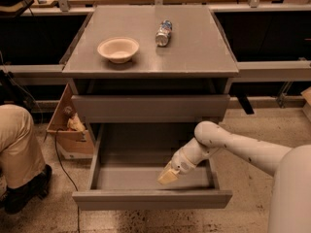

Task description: Open middle drawer

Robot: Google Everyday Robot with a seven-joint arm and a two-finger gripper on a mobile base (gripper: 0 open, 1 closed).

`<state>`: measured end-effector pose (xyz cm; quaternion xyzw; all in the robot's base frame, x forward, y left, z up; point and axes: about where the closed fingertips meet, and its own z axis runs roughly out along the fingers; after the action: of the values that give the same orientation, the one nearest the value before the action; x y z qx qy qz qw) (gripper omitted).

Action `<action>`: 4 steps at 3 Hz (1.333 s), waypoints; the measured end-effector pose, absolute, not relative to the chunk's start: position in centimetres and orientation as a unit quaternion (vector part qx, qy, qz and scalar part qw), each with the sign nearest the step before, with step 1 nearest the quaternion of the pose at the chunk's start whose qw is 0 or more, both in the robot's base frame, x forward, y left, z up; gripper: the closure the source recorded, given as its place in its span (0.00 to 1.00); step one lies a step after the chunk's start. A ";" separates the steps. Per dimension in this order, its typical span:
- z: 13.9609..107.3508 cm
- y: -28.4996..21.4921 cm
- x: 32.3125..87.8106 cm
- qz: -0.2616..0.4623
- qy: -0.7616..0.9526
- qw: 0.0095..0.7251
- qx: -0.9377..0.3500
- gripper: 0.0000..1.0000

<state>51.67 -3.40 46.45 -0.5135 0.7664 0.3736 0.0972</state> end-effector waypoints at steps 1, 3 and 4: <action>47.2 -4.1 54.6 0.339 0.774 0.131 -0.518 1.00; 49.3 -11.4 57.7 0.228 0.790 0.183 -0.539 1.00; 51.4 -16.1 57.1 0.173 0.793 0.182 -0.555 1.00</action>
Offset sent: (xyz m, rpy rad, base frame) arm 0.0840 -0.0576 0.0226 -0.1190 -0.3068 -0.1161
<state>57.14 -16.11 51.35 -0.5551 0.7928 0.1735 0.1823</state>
